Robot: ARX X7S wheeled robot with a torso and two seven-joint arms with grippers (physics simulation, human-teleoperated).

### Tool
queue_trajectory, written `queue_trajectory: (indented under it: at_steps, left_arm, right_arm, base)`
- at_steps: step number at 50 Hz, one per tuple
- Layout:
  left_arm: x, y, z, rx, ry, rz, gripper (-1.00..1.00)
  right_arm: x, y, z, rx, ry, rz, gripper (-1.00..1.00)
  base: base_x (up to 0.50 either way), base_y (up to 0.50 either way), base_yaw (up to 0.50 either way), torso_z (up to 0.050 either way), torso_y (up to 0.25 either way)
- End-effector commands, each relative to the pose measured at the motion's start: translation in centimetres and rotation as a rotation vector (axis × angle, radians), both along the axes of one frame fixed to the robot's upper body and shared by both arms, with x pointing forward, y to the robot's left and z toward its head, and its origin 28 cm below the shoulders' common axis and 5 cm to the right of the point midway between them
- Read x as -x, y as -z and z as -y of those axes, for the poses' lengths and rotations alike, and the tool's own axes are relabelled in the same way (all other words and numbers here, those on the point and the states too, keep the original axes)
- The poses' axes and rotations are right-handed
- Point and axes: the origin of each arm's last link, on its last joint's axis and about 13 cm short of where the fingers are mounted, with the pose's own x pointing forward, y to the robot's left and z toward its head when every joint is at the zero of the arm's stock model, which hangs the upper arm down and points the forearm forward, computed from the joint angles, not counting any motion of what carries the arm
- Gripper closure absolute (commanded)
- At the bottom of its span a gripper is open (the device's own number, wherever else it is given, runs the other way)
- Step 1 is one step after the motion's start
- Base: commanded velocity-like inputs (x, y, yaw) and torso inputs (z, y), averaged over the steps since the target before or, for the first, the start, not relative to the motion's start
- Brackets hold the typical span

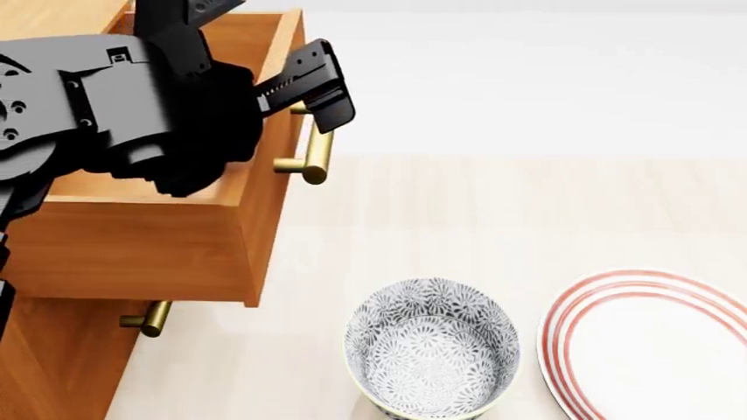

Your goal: Open the top drawer of the cabinet.

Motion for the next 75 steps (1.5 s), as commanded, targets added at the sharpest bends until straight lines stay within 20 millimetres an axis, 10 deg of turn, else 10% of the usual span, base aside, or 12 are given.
queue_trajectory:
  at_steps: [1, 40, 75]
  left_arm:
    - [0.7, -1.1, 1.9, 0.101, 0.084, 0.034, -1.00]
    - [2.9, -2.1, 5.7, 0.126, 0.249, 0.067, -1.00]
    - [7.1, -3.9, 3.2, -0.162, 0.092, 0.520, -1.00]
  right_arm:
    - [-0.3, 0.0, 0.1, -0.008, 0.000, 0.017, -1.00]
    - [-0.1, 0.2, 0.2, 0.002, -0.017, 0.013, -1.00]
    - [-0.3, 0.3, 0.1, 0.003, -0.010, -0.002, -1.00]
  base:
    - [0.00, 0.00, 0.00, 0.000, 0.000]
    - [0.00, 0.00, 0.00, 0.000, 0.000]
    - [0.00, 0.00, 0.00, 0.000, 0.001]
